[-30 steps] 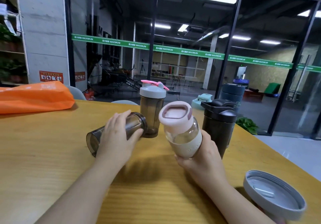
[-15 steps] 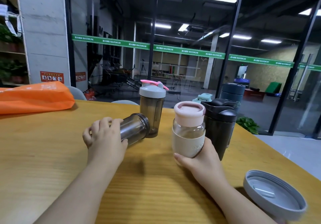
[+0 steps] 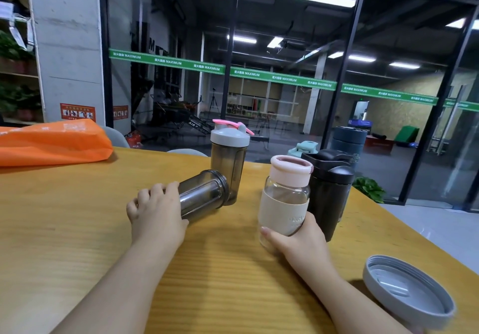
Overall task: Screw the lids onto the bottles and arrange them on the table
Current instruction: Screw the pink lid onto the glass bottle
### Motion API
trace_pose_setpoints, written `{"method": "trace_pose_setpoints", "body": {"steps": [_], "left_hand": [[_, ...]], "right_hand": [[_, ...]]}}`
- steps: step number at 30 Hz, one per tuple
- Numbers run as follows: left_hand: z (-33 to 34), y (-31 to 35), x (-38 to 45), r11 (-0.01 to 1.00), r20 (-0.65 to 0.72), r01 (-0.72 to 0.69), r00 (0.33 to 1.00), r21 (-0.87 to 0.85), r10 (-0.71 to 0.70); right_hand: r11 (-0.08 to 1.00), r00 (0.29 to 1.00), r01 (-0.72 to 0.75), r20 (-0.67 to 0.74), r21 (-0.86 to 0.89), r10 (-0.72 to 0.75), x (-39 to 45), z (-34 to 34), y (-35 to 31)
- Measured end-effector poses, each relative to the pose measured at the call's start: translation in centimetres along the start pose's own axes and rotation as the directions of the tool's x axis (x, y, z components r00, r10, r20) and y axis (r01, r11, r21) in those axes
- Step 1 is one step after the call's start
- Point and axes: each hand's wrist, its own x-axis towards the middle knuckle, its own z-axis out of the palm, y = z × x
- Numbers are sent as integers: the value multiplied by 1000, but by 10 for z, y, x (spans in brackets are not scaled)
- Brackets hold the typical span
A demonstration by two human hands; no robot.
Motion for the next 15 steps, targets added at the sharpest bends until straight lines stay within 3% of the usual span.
{"method": "trace_pose_setpoints", "body": {"steps": [7,15], "left_hand": [[-2,1,0,996,43,-15,999,-93,20],[-3,-3,-10,913,75,70,996,-401,-44]], "right_hand": [[999,999,-40,19,-32,40,2,1,1],[977,993,-47,99,-207,69,2,4,-3]]}}
